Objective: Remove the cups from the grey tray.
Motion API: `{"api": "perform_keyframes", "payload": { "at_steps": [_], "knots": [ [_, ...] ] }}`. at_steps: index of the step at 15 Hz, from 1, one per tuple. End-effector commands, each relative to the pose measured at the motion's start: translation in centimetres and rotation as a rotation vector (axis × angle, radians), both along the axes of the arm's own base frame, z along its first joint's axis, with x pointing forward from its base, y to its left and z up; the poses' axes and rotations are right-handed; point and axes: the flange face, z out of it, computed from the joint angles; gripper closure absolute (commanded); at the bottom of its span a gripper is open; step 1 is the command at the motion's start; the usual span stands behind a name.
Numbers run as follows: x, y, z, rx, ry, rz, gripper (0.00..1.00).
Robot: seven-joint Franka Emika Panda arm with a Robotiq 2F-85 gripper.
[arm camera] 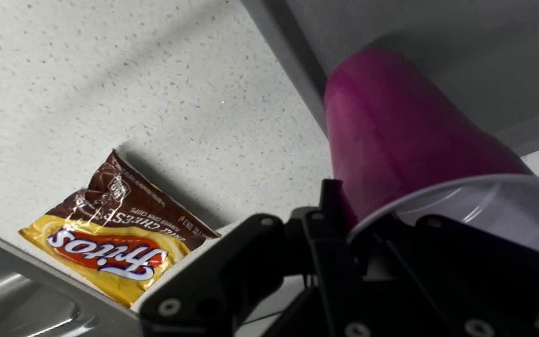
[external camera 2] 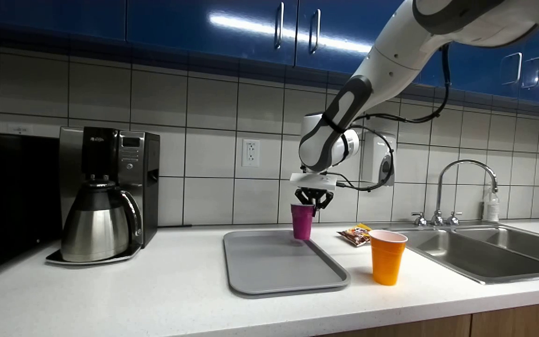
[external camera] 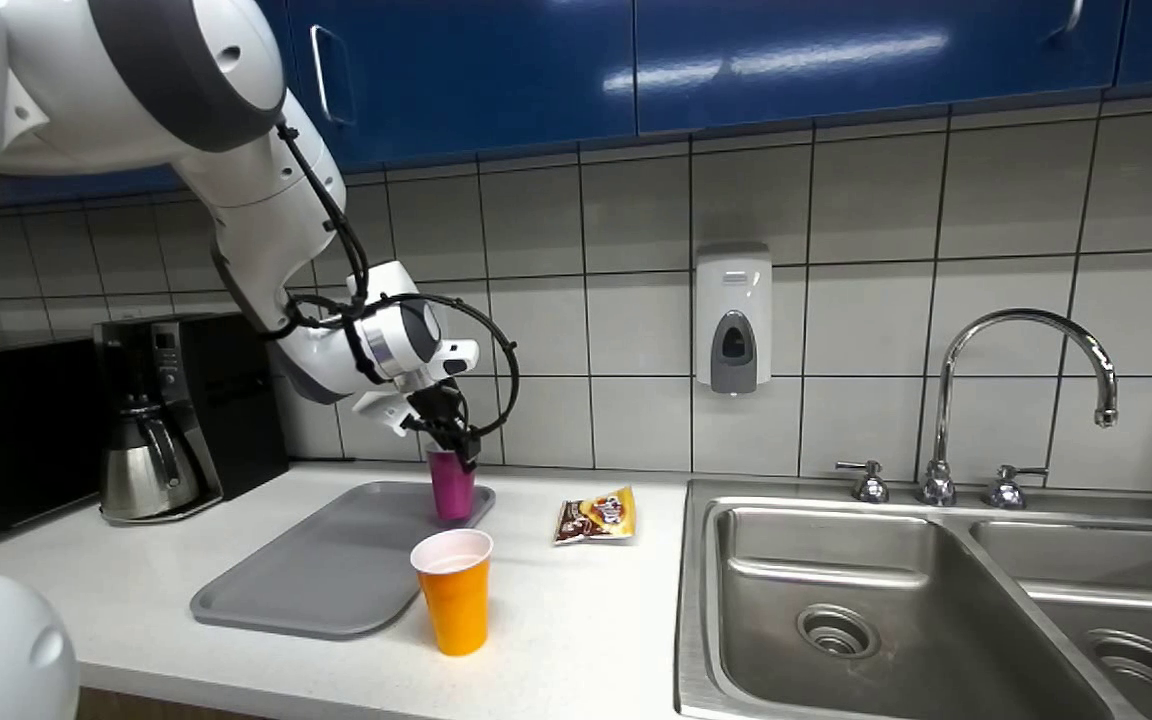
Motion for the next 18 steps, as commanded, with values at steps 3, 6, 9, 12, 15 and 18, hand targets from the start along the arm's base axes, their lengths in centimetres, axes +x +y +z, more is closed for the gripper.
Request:
{"api": "perform_keyframes", "payload": {
  "at_steps": [3,6,9,12,15,18],
  "knots": [
    [-2.7,-1.3,4.0,0.015,-0.025,-0.018,0.99],
    [-4.0,-2.2,5.0,0.014,-0.024,-0.035,0.99],
    [-5.3,-3.5,5.5,0.009,-0.021,-0.055,0.99],
    [-6.2,-5.0,5.4,0.001,-0.015,-0.079,0.99],
    [-6.7,-7.0,4.8,-0.015,-0.007,-0.108,0.99],
    [-6.8,-8.7,4.1,-0.029,0.001,-0.144,0.99]
  ]
}}
